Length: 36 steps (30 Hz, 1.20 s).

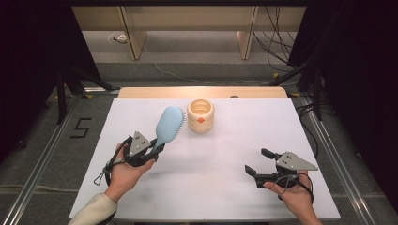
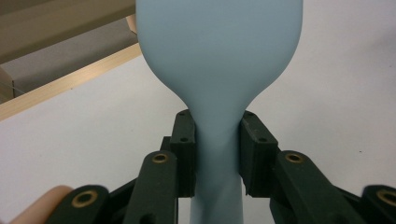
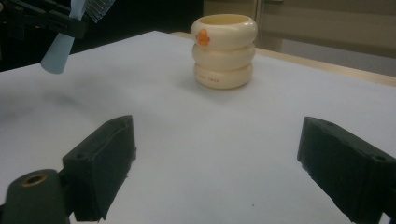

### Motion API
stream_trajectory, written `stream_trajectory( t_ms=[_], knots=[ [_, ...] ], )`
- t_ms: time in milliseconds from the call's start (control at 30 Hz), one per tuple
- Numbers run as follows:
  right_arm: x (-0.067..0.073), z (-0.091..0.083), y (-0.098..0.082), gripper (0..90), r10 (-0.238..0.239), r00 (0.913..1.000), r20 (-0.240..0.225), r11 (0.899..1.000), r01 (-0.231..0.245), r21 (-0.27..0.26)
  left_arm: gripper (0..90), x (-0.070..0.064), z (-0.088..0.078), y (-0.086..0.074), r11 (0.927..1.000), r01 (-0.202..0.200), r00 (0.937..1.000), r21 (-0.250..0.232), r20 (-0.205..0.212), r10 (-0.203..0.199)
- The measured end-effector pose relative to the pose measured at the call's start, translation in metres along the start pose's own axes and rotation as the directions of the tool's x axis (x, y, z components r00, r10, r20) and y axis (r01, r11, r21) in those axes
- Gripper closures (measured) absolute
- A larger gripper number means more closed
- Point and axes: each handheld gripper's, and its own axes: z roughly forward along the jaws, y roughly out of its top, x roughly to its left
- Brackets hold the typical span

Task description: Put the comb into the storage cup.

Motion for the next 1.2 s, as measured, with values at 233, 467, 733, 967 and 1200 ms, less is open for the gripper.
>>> stream_trajectory(
  t_ms=[233, 467, 733, 967, 1200],
  knots=[
    [0.002, 0.002, 0.003, 11.2, 0.005, 1.0, -0.005, 1.0, -0.005, -0.01, 69.7, -0.005, 0.004, 0.003, 1.0, -0.006, 0.9999, -0.003, 0.011, 0.006],
    [0.004, 0.008, 0.008, 11.0, 0.013, 0.9997, -0.019, 1.0, -0.014, -0.022, 69.7, -0.012, 0.009, 0.008, 0.9998, -0.014, 0.9996, -0.013, 0.023, 0.015],
    [0.01, 0.017, 0.014, 9.8, 0.008, 0.9993, -0.037, 1.0, -0.009, -0.03, 69.7, -0.022, 0.014, 0.013, 0.9995, -0.027, 0.9989, -0.016, 0.038, 0.027],
    [0.012, 0.019, 0.017, 7.5, 0.014, 0.9991, -0.041, 0.999, -0.016, -0.039, 69.7, -0.029, 0.02, 0.018, 0.9989, -0.04, 0.9973, -0.023, 0.06, 0.042],
    [0.012, 0.021, 0.021, 4.6, 0.017, 0.9993, -0.033, 0.999, -0.019, -0.047, 69.7, -0.034, 0.024, 0.021, 0.9986, -0.048, 0.9962, -0.024, 0.071, 0.05]
  ],
)
